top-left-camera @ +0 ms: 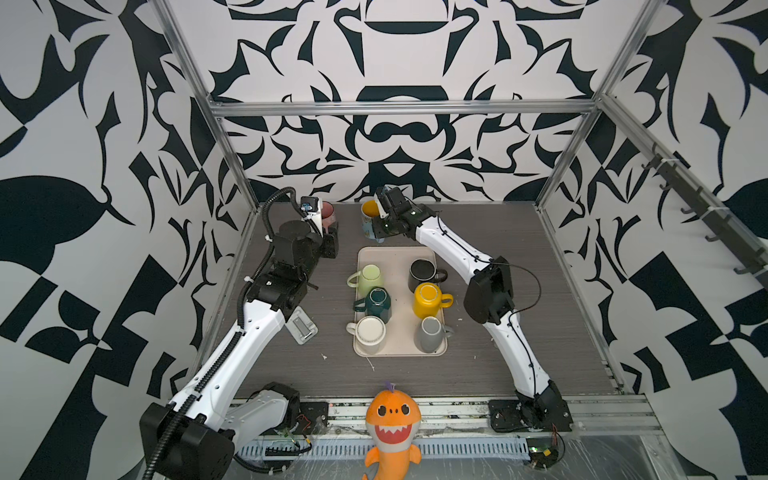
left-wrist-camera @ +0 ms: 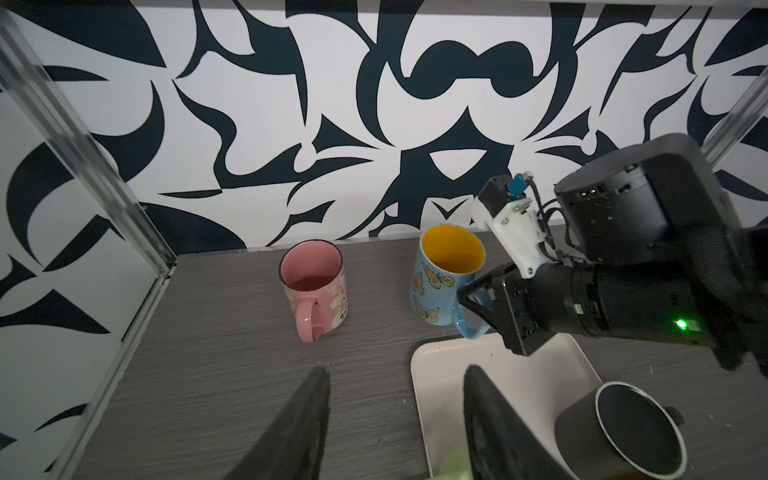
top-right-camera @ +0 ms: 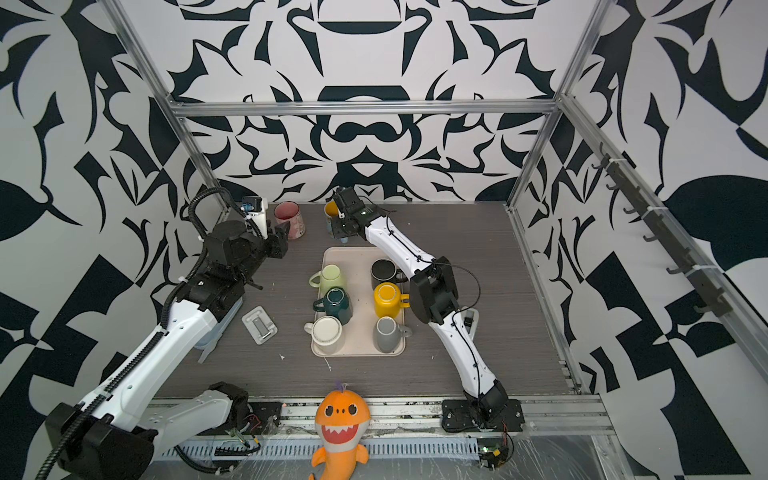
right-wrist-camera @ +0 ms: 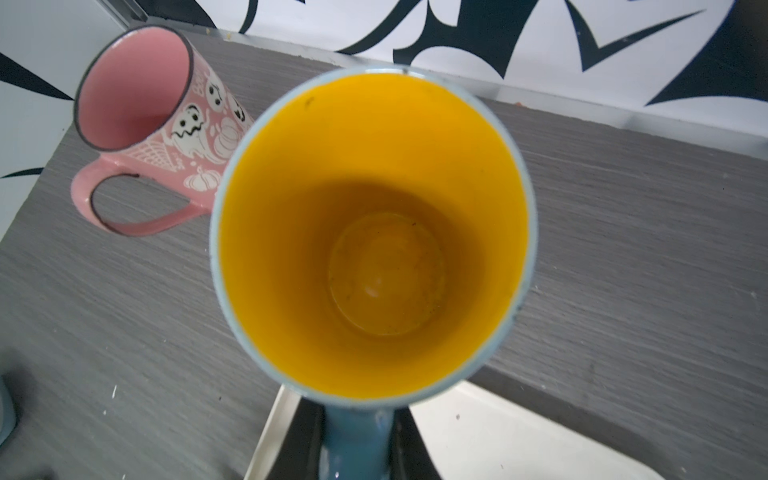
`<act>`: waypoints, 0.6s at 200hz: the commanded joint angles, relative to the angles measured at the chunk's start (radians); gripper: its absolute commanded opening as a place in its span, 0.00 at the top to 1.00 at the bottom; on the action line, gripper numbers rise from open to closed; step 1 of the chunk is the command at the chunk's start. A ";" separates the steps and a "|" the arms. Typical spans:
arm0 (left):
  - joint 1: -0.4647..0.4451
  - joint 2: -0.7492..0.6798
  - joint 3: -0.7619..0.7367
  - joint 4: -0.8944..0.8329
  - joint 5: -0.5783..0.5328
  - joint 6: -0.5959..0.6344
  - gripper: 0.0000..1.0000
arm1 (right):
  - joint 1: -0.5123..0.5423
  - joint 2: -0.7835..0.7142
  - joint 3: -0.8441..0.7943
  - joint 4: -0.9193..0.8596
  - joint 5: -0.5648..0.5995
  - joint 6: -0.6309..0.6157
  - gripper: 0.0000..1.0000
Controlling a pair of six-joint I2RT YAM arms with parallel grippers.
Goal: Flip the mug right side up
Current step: 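Carry the blue mug toward the pink mug while the left arm draws back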
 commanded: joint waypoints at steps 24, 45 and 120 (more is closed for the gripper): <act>0.011 -0.022 -0.036 -0.011 0.026 -0.044 0.45 | 0.017 -0.015 0.126 0.171 0.026 -0.002 1.00; 0.012 -0.028 -0.047 -0.011 0.025 -0.048 0.45 | 0.019 -0.005 0.135 0.192 0.021 0.000 1.00; 0.018 -0.049 -0.073 -0.006 0.028 -0.059 0.45 | 0.024 0.082 0.218 0.217 -0.006 0.021 1.00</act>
